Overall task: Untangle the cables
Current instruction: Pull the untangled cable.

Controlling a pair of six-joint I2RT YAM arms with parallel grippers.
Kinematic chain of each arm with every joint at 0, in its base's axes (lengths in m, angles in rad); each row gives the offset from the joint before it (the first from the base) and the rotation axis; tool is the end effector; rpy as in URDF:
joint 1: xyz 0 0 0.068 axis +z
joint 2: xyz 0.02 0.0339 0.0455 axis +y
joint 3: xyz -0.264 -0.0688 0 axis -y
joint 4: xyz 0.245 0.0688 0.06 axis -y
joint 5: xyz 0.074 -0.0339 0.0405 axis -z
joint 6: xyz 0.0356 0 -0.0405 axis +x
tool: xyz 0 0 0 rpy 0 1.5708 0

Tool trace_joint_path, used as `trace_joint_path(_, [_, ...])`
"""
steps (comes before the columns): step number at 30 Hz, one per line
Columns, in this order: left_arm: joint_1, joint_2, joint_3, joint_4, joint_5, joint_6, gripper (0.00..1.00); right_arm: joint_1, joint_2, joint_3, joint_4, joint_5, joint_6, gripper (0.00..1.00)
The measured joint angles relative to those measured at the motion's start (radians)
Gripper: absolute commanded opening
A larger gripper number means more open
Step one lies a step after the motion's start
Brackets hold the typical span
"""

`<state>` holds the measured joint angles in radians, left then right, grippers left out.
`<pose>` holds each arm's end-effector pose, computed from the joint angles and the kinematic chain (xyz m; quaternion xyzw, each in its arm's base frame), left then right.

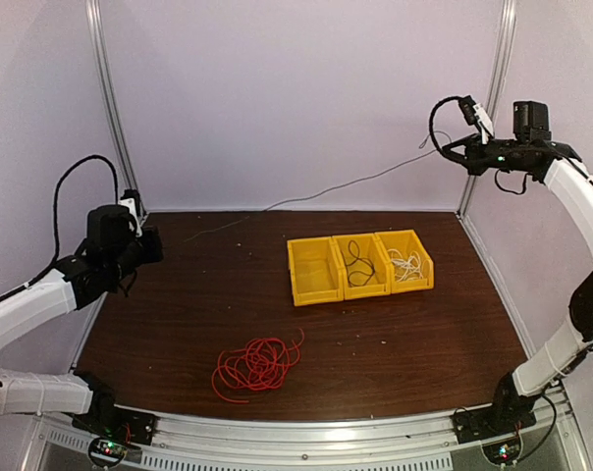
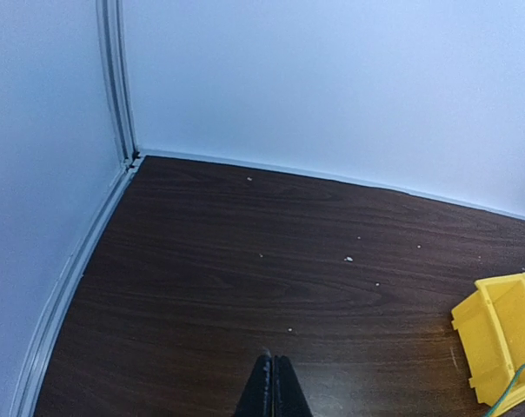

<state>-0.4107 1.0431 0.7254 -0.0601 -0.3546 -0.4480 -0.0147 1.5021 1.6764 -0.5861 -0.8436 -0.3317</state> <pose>0.2235 -0.0838 0.2824 -0.1142 0.8124 -0.0975 0.5635 0.3226 0.0219 0.4394 -0.3419 0.7184 0.2513 0.5512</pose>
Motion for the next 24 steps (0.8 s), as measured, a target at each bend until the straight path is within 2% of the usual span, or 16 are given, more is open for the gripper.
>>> trace_joint_path(5, [0.011, -0.051, -0.035, -0.034, -0.035, -0.011, 0.0, -0.051, 0.021, -0.029, 0.046, 0.05, 0.045, 0.0])
trace_joint_path(15, [0.01, -0.063, -0.055, -0.036, -0.028, -0.021, 0.0, -0.045, 0.069, -0.088, 0.083, 0.098, 0.077, 0.0])
trace_joint_path(20, [0.017, -0.006, -0.055, 0.029, 0.086, -0.012, 0.0, -0.023, 0.088, -0.105, 0.09, 0.095, 0.064, 0.0])
trace_joint_path(24, [0.017, 0.092, -0.009, 0.068, 0.235, -0.008, 0.0, 0.077, 0.123, -0.108, 0.087, 0.114, 0.032, 0.0])
